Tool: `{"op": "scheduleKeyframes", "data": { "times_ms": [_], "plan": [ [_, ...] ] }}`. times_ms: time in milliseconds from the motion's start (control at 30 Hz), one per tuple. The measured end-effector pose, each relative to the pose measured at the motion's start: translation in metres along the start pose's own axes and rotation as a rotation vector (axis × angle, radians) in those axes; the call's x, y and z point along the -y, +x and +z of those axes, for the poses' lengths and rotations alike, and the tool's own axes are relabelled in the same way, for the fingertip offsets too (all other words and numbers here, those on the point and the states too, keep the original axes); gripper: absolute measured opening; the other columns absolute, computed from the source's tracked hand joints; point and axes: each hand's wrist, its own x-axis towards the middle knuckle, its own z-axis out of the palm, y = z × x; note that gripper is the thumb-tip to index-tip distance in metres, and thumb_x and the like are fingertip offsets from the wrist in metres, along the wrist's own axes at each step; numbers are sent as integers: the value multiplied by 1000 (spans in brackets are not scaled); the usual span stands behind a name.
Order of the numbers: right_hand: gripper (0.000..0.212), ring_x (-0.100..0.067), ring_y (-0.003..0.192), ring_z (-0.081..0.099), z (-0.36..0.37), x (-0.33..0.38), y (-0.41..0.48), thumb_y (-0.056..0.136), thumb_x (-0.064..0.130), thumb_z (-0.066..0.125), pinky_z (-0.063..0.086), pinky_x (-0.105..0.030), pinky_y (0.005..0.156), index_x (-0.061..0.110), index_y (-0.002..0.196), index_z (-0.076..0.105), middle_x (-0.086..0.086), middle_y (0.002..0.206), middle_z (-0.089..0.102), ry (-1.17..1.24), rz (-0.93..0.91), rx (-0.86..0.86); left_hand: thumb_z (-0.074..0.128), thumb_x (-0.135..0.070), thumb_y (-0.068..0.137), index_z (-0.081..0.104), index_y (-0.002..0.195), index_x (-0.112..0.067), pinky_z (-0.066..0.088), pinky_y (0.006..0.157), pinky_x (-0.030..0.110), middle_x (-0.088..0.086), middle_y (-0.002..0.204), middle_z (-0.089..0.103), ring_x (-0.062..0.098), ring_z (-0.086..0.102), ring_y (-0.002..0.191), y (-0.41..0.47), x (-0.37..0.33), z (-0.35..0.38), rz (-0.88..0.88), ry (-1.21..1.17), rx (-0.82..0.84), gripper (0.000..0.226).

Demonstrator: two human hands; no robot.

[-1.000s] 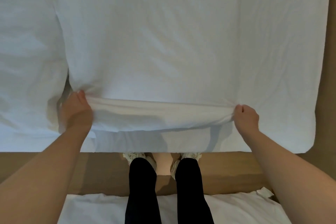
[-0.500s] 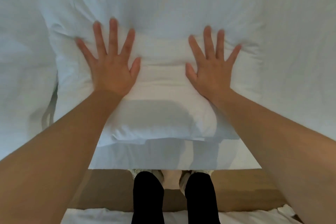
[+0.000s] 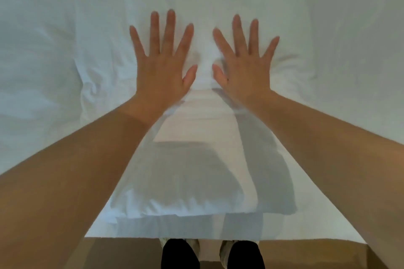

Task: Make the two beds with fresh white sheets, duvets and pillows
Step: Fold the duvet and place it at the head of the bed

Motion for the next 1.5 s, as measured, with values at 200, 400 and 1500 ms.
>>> {"op": "scheduleKeyframes", "data": {
  "times_ms": [200, 400, 1500],
  "plan": [
    [67, -41, 149, -6, 48, -33, 4, 94, 60, 22, -1, -76, 107, 38, 155, 4, -11, 164, -6, -22, 162, 30, 26, -58, 96, 10, 155, -22, 1, 112, 69, 22, 160, 1, 44, 0, 146, 5, 41, 51, -9, 80, 113, 71],
    [71, -43, 148, -9, 64, -68, -37, 96, 59, 24, 4, -78, 105, 28, 156, 0, -14, 163, -12, 21, 396, 177, 15, -62, 95, 5, 155, -15, 1, 112, 69, 26, 159, -1, 42, -5, 147, -46, 62, 64, -310, 153, 232, 78],
    [67, -30, 151, -1, 7, 217, 63, 98, 45, 21, -11, -68, 111, 12, 156, 14, -8, 164, 9, -548, -174, 342, 14, -59, 93, 7, 155, -28, 1, 107, 75, 6, 163, -8, 37, -12, 147, -66, 247, 64, -83, 234, 320, 70]
  ]
}}
